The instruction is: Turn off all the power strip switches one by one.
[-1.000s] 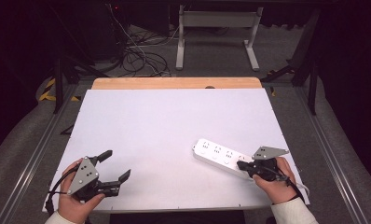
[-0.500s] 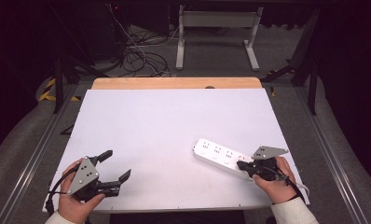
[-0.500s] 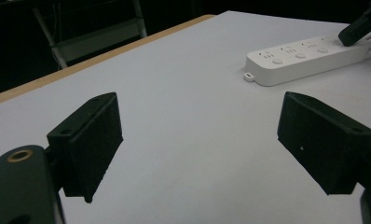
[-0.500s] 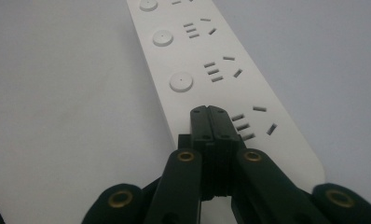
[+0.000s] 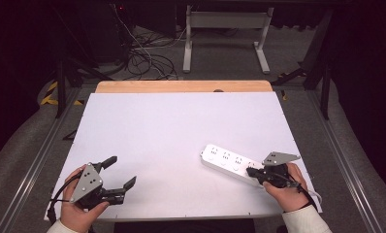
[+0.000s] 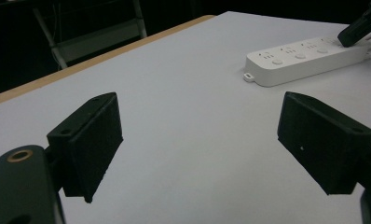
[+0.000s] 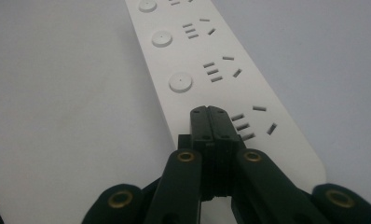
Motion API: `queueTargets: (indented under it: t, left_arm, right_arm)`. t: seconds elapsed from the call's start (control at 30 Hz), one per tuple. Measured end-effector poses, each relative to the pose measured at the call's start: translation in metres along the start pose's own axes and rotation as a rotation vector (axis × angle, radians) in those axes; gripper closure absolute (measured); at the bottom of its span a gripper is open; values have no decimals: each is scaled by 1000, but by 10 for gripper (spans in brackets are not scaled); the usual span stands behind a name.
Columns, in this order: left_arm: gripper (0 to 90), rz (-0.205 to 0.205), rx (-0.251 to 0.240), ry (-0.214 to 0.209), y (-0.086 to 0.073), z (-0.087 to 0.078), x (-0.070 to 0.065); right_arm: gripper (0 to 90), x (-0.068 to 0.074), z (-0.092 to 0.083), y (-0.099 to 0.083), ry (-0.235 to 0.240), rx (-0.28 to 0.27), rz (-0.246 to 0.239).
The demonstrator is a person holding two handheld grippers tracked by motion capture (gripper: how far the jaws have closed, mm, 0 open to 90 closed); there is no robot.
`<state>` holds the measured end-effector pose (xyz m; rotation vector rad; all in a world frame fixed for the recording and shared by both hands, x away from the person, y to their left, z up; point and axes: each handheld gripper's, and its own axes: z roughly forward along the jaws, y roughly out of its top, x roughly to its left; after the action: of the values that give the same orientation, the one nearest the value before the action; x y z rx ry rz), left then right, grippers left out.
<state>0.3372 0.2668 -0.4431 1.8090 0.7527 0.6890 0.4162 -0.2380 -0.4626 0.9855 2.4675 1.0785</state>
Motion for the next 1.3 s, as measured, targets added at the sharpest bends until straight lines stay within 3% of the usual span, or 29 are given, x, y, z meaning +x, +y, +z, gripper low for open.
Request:
queueTargets:
  t: [0.07,0.2,0.37,0.5,0.7,0.83,0.9,1.0,1.07,1.2,1.3]
  left_arm:
    - [143,6,4,2,0,0,1]
    - [143,-2,1,1,0,0,1]
    - [143,-2,5,-2,0,1,0]
    - [143,2,1,2,0,0,0]
    - [143,8,4,2,0,0,1]
    - [144,8,3,3,0,0,1]
    - [143,3,2,1,0,0,0]
    - [144,7,4,3,1,0,1]
    - [143,-1,0,2,1,0,1]
    - [143,8,-5,9,1,-1,2]
    - [142,-2,-5,5,1,-1,2]
  right_arm:
    - [900,2,0,0,-3,-36,-17]
    - [900,3,-4,2,23,-34,1]
    - [900,7,-17,9,-1,-139,-9]
    - [900,9,-19,9,7,-161,-15]
    - [827,13,-19,14,16,-194,-30]
    - [644,14,-21,16,32,-245,-34]
    - [484,15,-21,19,17,-287,-56]
    - [443,16,-23,22,8,-288,-61]
    - [355,16,-25,22,-17,-281,-57]
    - [242,10,-29,21,-12,-348,-25]
    - [221,4,-35,18,-21,-361,-7]
